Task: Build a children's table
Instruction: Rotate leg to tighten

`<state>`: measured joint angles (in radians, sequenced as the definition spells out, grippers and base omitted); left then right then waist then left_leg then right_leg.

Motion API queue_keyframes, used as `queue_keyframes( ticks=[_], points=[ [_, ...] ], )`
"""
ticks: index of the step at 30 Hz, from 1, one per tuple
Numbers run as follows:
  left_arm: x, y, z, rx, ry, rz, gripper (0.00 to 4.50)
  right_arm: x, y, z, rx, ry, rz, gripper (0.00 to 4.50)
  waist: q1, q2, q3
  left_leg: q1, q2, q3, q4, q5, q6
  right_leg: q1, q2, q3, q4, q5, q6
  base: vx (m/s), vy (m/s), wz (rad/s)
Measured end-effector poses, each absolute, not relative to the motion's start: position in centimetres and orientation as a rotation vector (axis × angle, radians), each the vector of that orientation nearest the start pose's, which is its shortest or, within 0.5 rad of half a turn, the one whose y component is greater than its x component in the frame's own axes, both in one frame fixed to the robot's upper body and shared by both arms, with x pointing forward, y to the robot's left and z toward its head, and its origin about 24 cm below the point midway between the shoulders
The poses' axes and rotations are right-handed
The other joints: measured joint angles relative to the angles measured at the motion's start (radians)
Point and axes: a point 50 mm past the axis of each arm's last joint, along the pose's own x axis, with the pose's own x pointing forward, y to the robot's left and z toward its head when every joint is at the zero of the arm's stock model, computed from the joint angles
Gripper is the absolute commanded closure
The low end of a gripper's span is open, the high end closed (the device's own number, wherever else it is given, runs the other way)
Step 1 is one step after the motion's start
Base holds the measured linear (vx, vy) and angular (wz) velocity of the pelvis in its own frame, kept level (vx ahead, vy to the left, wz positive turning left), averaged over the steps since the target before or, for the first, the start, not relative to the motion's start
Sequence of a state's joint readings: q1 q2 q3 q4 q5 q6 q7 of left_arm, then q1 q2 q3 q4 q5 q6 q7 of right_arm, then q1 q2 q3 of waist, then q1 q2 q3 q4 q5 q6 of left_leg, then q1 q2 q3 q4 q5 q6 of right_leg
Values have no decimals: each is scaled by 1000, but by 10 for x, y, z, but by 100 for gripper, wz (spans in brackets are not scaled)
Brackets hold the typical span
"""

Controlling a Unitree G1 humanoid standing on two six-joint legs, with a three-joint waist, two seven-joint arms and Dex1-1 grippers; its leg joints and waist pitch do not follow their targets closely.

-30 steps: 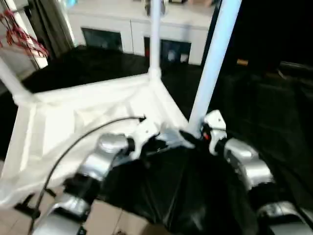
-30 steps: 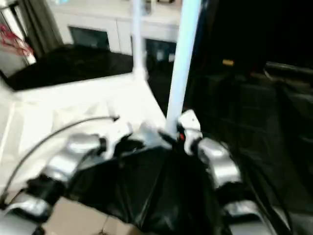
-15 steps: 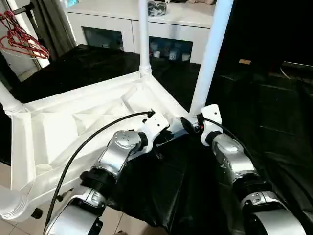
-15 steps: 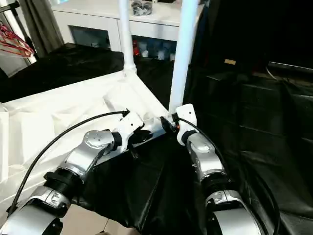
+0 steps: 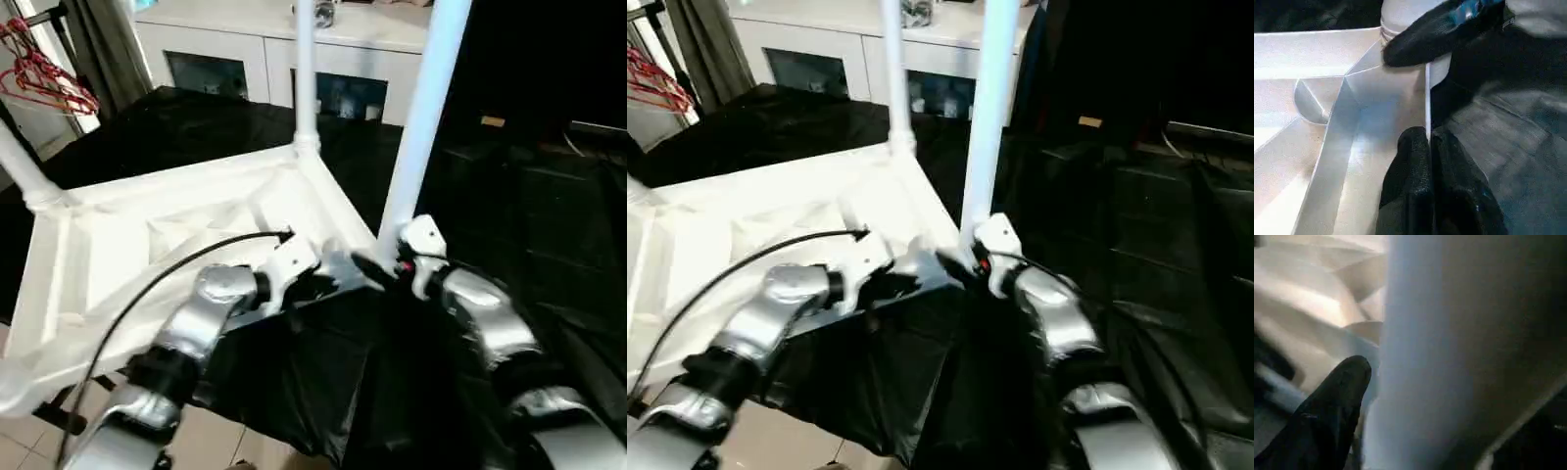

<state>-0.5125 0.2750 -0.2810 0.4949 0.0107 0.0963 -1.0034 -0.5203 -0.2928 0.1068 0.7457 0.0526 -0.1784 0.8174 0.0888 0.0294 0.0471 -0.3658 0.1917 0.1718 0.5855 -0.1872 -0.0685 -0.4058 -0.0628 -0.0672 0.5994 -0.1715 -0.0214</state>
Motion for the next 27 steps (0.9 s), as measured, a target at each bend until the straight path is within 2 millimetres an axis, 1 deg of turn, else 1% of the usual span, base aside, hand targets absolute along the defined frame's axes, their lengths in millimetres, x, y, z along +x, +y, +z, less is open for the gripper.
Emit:
queue_keyframes(
  ticks=[3,4,6,7,10,12,14,16,17,18,27],
  points=[
    [306,112,45,351,334,-1260,450,316,-155,36,-250,190,983,63,2,0,0,0,0,0,1,0,0,0,0,0,0,0,0,0,0,0],
    [306,113,45,352,334,-1266,450,315,-156,36,-252,190,992,63,2,0,0,0,0,0,1,0,0,0,0,0,0,0,0,0,0,0],
    [301,118,46,361,345,-1319,450,307,-161,36,-239,222,1086,63,5,0,0,0,0,0,2,0,0,0,0,0,0,0,0,0,0,0],
    [300,119,47,360,347,-1330,450,305,-163,37,-235,231,1109,79,6,0,0,0,0,0,2,0,0,0,0,0,0,0,0,0,0,0],
    [296,123,46,353,359,-1367,450,297,-166,37,-239,255,1183,90,7,0,0,0,0,0,2,0,1,0,0,0,0,0,0,0,0,0],
    [294,125,46,350,362,-1383,450,295,-167,38,-252,262,1214,116,7,0,0,0,1,0,2,0,0,0,0,0,0,0,0,0,0,0],
    [294,125,46,348,365,-1390,450,294,-166,38,-253,264,1224,135,7,0,0,0,1,0,2,0,0,0,0,0,0,0,0,0,0,0],
    [293,126,46,347,370,-1398,450,293,-166,38,-241,272,1230,139,6,0,0,0,1,0,2,0,0,0,0,0,0,0,0,0,0,0],
    [292,126,46,348,370,-1401,450,293,-167,38,-237,274,1233,157,7,0,0,0,1,0,2,0,0,0,0,0,0,0,0,0,0,0],
    [292,126,46,348,370,-1403,450,292,-166,39,-238,272,1234,165,7,0,0,0,1,0,2,0,0,0,0,0,0,0,0,0,0,0],
    [289,128,46,346,380,-1422,450,288,-166,38,-219,288,1261,175,7,-1,1,0,1,0,2,0,1,0,0,0,0,0,0,0,0,0]
  ],
)
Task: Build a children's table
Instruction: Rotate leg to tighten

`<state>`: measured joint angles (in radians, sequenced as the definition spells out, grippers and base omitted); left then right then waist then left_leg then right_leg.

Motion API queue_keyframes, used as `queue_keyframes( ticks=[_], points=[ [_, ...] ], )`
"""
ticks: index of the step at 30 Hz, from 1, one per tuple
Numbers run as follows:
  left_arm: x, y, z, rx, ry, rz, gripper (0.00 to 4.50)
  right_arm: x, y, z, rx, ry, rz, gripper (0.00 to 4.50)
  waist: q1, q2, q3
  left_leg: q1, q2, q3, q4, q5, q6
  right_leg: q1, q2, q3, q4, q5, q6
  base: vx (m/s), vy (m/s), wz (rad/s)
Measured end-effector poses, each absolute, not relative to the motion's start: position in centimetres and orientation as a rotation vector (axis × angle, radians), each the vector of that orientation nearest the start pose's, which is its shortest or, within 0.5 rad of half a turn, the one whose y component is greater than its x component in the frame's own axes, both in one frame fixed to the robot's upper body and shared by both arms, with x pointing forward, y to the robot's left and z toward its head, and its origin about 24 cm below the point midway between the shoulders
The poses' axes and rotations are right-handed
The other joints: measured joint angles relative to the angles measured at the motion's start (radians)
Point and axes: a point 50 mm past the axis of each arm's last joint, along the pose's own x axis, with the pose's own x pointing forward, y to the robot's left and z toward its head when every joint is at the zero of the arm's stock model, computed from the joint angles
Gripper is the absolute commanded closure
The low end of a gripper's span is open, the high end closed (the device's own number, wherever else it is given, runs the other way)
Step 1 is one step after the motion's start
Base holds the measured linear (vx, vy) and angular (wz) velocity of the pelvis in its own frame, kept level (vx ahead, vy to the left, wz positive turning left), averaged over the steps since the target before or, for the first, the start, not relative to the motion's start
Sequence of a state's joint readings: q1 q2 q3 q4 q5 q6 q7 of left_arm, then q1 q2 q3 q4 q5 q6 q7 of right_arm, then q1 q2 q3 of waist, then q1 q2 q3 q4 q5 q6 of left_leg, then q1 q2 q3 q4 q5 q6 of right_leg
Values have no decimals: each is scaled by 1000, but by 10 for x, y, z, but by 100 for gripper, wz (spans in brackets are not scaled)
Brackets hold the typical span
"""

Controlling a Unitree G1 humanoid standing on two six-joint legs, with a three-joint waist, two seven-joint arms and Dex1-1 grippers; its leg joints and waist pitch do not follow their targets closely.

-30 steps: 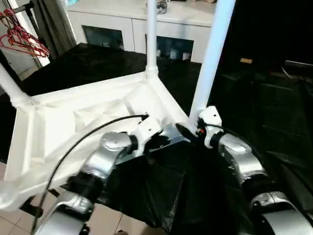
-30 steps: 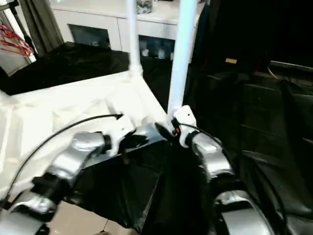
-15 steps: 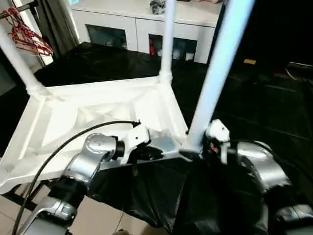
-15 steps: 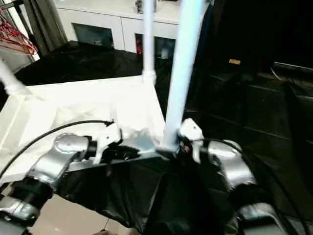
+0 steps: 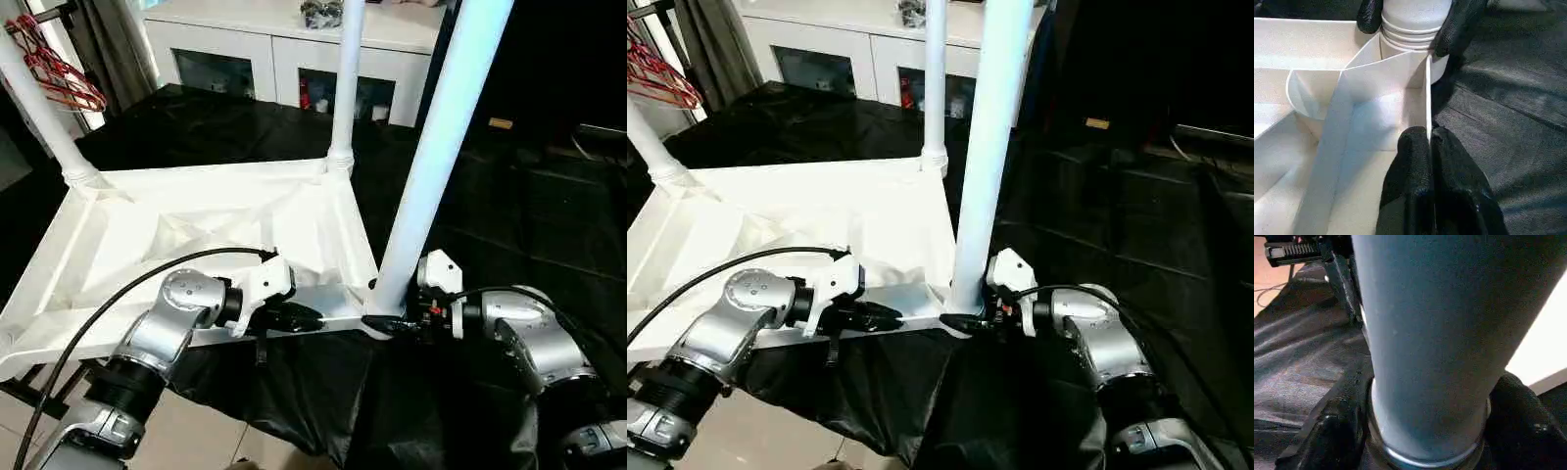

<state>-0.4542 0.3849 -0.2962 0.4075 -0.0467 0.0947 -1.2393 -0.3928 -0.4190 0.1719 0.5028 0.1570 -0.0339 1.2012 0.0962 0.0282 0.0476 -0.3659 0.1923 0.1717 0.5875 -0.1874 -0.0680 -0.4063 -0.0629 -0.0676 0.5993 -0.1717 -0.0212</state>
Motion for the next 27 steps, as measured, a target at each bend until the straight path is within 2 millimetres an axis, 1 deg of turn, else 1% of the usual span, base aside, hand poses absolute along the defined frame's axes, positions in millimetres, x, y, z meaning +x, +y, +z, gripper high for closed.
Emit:
queue_keyframes(
  ticks=[3,5,7,9,10,13,18,21,22,23,24,25,27],
  points=[
    [288,126,45,342,375,-1416,450,287,-165,38,-213,285,1255,176,0,0,0,0,0,0,0,0,0,0,0,0,0,0,0,0,0,0],
    [292,123,44,340,366,-1370,450,290,-161,35,-187,271,1182,176,-3,0,0,0,0,0,0,0,0,0,0,0,0,0,0,0,0,0],
    [299,117,44,345,355,-1299,450,298,-161,30,-156,258,1048,176,-7,-1,-1,1,0,0,2,0,0,1,0,0,1,0,0,0,0,0],
    [309,107,43,341,344,-1212,450,310,-155,27,-125,246,891,176,-9,-1,0,2,0,0,4,0,0,2,0,0,1,-1,3,0,0,0],
    [311,104,43,344,342,-1197,450,313,-154,27,-123,246,861,176,-9,-1,0,2,0,0,4,0,0,2,0,1,0,-1,3,0,0,0],
    [321,91,43,344,341,-1099,450,326,-144,25,-99,236,662,176,-10,-2,0,3,0,0,4,0,0,2,0,1,0,-1,3,0,0,0],
    [329,76,43,337,334,-1007,450,340,-130,26,-57,234,439,176,-9,-1,-1,3,0,0,3,0,0,2,0,1,1,1,1,0,0,0],
    [331,72,44,337,328,-1003,450,342,-129,26,-43,219,405,176,-6,-1,-1,1,-1,0,3,0,0,2,0,1,0,2,0,0,0,0],
    [331,72,44,339,325,-1003,450,342,-129,25,-37,214,402,141,-6,-1,-1,1,-1,0,3,0,0,2,-1,1,0,1,0,0,0,0],
    [331,72,45,340,324,-1004,450,342,-129,25,-36,212,402,120,-5,-1,-1,1,-1,0,3,0,0,2,-1,1,0,1,0,0,0,0],
    [331,72,45,342,321,-1006,450,342,-129,25,-32,210,401,120,-5,-1,-1,1,-1,0,3,0,0,2,-1,1,0,1,0,0,0,0],
    [331,72,45,344,321,-1008,450,342,-129,25,-30,210,403,107,-6,-1,-1,1,0,0,3,0,0,2,-1,1,0,1,0,0,0,0],
    [331,73,44,347,321,-1011,450,342,-128,25,-28,210,421,104,-8,-1,-1,1,0,0,3,0,0,2,0,1,1,1,0,0,0,0]
  ],
)
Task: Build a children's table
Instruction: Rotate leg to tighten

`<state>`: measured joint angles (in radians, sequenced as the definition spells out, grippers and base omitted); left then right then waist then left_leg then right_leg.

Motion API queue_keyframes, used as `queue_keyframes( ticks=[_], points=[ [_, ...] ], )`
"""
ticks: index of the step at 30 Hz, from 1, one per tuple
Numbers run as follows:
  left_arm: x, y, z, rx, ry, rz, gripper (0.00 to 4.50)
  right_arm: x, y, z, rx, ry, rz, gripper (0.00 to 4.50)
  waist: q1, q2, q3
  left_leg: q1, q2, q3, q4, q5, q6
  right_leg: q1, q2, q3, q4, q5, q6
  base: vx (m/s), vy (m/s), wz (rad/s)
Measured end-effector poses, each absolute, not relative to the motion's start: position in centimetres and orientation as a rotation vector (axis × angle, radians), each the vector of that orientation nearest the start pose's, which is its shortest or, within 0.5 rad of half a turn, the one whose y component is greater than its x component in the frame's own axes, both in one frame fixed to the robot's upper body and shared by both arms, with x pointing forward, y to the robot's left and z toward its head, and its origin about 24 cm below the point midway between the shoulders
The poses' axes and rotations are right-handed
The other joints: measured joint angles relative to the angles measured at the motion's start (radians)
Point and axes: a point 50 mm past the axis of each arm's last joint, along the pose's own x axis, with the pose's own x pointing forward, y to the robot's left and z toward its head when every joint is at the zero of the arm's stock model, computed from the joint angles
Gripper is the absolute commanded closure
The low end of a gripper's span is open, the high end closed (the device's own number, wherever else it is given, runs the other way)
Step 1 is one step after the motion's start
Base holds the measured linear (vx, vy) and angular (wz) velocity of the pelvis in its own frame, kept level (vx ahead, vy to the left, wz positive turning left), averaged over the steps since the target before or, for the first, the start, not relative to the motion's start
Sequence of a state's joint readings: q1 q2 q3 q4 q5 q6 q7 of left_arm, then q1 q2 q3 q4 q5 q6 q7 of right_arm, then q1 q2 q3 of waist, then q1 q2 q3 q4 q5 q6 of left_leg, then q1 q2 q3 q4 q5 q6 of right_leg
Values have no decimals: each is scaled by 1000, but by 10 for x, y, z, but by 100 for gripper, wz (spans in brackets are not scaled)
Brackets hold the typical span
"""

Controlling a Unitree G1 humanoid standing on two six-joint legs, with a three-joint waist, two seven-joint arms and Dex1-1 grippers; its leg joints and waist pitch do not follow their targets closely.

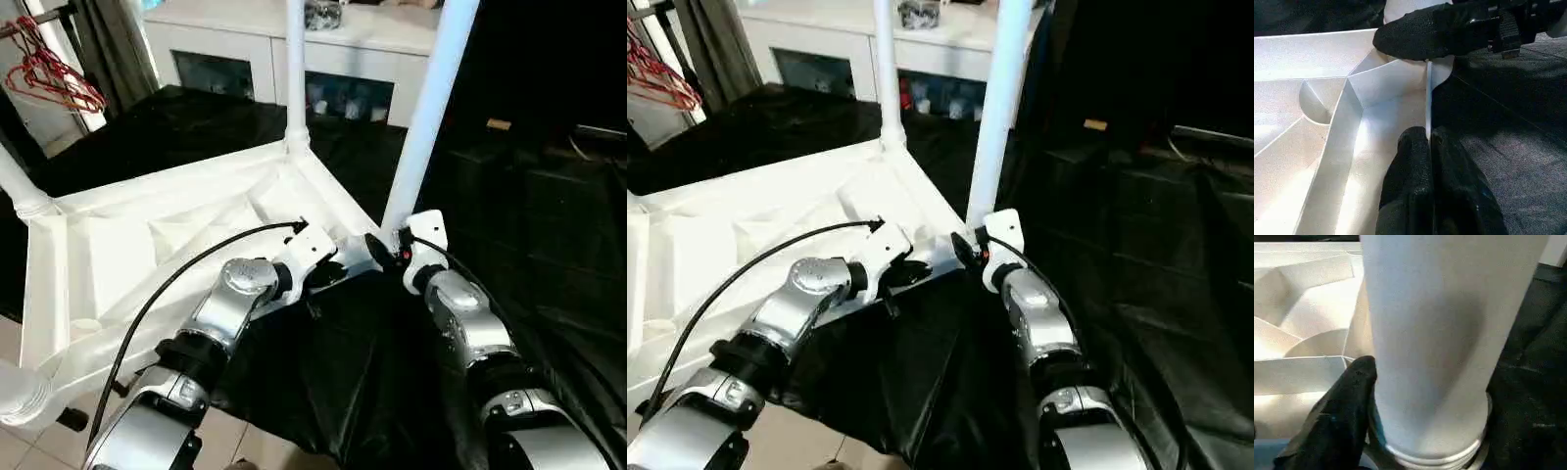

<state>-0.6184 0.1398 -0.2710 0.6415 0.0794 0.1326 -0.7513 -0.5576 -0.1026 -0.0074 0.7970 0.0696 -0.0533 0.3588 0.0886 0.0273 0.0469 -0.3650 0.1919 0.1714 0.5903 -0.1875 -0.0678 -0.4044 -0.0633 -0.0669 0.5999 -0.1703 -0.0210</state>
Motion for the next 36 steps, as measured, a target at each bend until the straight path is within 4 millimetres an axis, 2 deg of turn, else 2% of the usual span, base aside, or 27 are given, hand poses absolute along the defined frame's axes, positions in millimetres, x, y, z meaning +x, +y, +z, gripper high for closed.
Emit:
queue_keyframes(
  ticks=[8,20,21,23,25,28,36],
  points=[
    [323,86,45,350,310,-1098,450,336,-142,29,-109,199,612,99,-1,0,0,-1,0,0,-2,0,0,-1,0,0,0,0,0,0,0,0],
    [300,118,45,352,330,-1311,450,300,-167,35,-188,256,1078,99,3,0,0,-1,0,0,-1,0,0,-2,0,0,0,-1,1,0,0,0],
    [299,118,45,348,330,-1323,450,298,-168,36,-185,260,1099,99,3,0,0,-1,0,0,-1,0,0,-2,0,0,0,-1,1,0,0,0],
    [298,121,45,349,338,-1337,450,296,-170,36,-176,269,1126,132,4,0,0,-1,1,0,-1,0,0,-2,0,0,0,-1,1,0,0,0],
    [296,123,45,343,344,-1359,450,293,-172,38,-185,277,1156,132,5,0,0,-1,0,0,-1,0,0,-2,0,0,0,-1,1,0,0,0],
    [294,126,46,338,355,-1372,450,291,-171,39,-190,287,1187,166,4,0,1,-1,0,0,-1,0,0,-2,0,0,0,-1,1,0,0,0],
    [292,127,46,337,361,-1386,450,289,-170,40,-204,292,1207,176,5,0,1,-1,0,0,-1,0,0,-2,0,0,0,-1,1,0,0,0]
  ],
)
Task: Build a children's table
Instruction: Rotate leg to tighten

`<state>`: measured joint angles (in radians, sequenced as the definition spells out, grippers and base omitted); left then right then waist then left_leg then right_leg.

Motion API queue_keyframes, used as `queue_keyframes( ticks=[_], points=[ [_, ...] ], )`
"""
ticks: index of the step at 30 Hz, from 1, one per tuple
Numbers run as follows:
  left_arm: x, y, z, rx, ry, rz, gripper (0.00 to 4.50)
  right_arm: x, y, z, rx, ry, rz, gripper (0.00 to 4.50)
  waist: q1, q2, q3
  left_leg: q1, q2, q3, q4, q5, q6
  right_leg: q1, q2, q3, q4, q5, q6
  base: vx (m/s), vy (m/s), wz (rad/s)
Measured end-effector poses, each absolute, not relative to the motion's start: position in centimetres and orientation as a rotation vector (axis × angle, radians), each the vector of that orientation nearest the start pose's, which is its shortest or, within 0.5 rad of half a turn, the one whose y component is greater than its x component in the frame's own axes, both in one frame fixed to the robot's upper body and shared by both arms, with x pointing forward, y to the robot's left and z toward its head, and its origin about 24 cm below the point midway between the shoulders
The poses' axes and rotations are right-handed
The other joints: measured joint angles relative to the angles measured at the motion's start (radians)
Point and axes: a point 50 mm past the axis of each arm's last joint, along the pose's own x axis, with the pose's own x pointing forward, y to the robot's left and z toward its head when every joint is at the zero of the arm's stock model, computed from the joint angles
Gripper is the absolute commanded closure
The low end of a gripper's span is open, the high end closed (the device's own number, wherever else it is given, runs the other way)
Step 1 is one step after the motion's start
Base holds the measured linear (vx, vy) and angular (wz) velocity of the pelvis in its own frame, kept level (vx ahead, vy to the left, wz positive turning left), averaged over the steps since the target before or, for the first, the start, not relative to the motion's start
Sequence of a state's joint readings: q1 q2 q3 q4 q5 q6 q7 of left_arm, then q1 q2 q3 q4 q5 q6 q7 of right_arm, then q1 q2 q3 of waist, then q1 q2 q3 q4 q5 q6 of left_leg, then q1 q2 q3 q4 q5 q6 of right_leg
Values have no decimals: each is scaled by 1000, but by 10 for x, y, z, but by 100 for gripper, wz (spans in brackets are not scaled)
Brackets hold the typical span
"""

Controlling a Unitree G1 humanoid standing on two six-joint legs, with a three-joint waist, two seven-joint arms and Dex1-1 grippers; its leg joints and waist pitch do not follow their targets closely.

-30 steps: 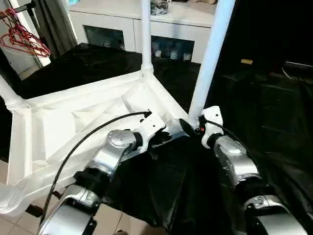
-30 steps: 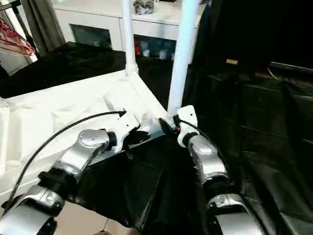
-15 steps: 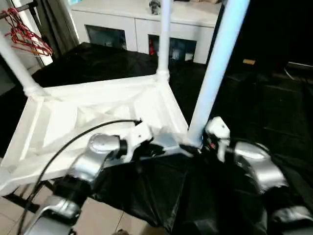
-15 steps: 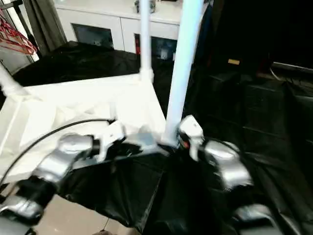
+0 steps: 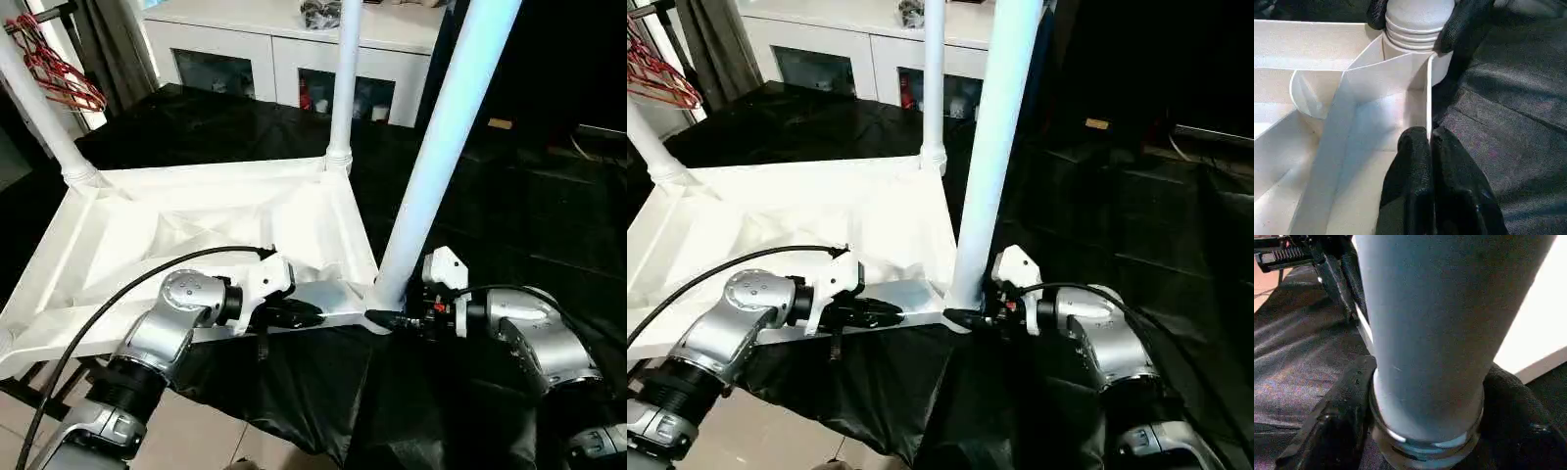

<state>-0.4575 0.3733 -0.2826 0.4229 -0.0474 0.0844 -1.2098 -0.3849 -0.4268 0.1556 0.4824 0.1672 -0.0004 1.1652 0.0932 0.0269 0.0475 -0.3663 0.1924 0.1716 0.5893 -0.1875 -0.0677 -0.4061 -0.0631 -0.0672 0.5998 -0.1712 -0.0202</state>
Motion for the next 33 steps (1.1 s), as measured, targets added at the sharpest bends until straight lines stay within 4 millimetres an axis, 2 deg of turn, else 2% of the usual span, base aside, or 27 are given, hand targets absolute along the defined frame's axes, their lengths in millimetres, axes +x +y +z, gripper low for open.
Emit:
queue_keyframes(
  ticks=[7,10,17,21,25,26,27,28,31,33],
  points=[
    [291,126,45,334,356,-1380,450,287,-169,39,-203,289,1198,176,0,0,0,0,0,0,0,0,0,0,0,0,0,0,0,0,0,0],
    [295,122,44,343,345,-1335,450,291,-166,36,-187,276,1123,176,-2,0,0,0,0,0,1,0,0,0,0,0,0,0,0,0,0,0],
    [314,98,42,353,328,-1158,450,315,-155,27,-128,248,788,177,-8,-1,0,2,-1,0,3,0,0,2,0,1,0,-1,3,0,0,0],
    [328,81,42,349,329,-1032,450,334,-139,25,-77,238,536,177,-8,0,-1,3,0,0,3,0,0,2,0,1,1,1,2,0,0,0],
    [332,74,43,348,324,-987,450,341,-130,26,-59,234,425,177,-6,0,-1,3,0,0,2,0,0,2,0,1,1,1,1,0,0,0],
    [332,73,43,350,321,-981,450,342,-128,25,-54,229,407,142,-6,0,-1,2,0,0,2,0,0,2,0,1,1,2,0,0,0,0],
    [332,73,43,350,320,-980,450,342,-127,25,-53,225,399,142,-6,0,-1,2,0,0,2,0,0,2,0,1,0,2,0,0,0,0],
    [332,73,43,350,319,-981,450,342,-127,25,-53,223,399,107,-6,0,-1,2,-1,0,2,0,0,2,0,1,0,2,0,0,0,0],
    [332,74,44,353,317,-985,450,342,-124,25,-59,214,405,97,-7,0,-1,2,-1,0,2,0,0,2,0,1,0,2,0,0,0,0],
    [332,75,43,354,318,-990,450,342,-124,25,-63,212,408,71,-7,0,-1,2,0,0,2,0,0,2,0,1,0,2,0,0,0,0]
  ],
)
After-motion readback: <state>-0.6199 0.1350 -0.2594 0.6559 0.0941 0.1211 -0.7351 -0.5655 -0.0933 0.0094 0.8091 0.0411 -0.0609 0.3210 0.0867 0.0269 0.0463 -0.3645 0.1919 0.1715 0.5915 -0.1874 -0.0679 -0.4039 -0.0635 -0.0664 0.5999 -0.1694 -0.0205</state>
